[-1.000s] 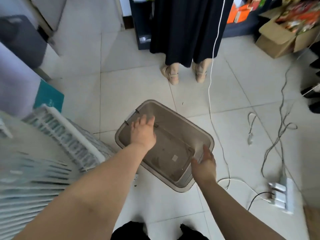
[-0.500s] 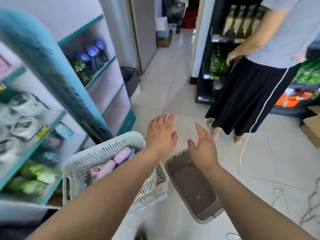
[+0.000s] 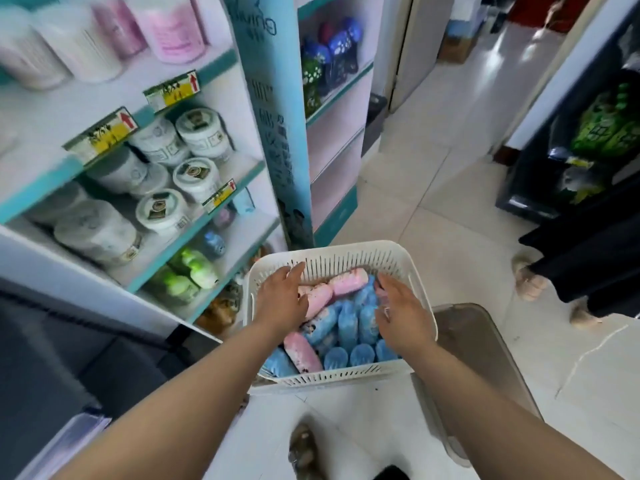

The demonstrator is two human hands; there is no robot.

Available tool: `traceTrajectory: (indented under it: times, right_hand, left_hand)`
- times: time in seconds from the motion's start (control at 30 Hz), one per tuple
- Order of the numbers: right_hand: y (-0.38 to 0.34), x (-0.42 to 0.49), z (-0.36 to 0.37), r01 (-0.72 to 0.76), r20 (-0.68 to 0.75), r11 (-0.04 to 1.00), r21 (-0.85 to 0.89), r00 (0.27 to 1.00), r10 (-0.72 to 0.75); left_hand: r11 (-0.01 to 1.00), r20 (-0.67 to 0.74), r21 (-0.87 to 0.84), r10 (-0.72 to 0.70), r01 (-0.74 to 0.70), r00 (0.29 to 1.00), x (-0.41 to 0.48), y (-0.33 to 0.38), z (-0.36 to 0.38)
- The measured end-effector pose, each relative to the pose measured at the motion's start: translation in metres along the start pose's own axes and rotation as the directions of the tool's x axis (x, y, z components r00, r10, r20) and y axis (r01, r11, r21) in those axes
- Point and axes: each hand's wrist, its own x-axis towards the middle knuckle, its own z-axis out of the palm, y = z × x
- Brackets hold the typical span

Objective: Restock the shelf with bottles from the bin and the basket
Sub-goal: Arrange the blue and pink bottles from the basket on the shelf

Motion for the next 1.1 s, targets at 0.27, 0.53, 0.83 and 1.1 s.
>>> traceTrajectory:
  times: [0.27,0.53,0.83,1.1]
  right_hand:
    - [-0.005,0.039,0.06,0.15,0.251,0.976,-0.156,0.962,-0.108]
    - [-0.026,0.102,0.123,0.486,0.503,0.846,-0.218,0.799,-0.329]
    - [-0.045,0.152,0.155,0.707,0.739,0.628,-0.325,0.604,-0.298]
    - [-0.034,0.151,0.124,0.577,0.647,0.808,-0.117,0.662,-0.379]
  left_hand:
    - [0.986,0.252,-0.087,-0.119,0.145,0.96,-0.005,-0.044,0.049]
    - [0.978,0.293,0.018,-0.204,0.208,0.934,0.01,-0.057,0.078]
    - [0.927,0.415,0.375,-0.191,0.023,0.89,0.021,-0.063,0.086]
    - [1.0,0.452,-0.02,0.012,-0.003,0.892,0.014,-0.066,0.076]
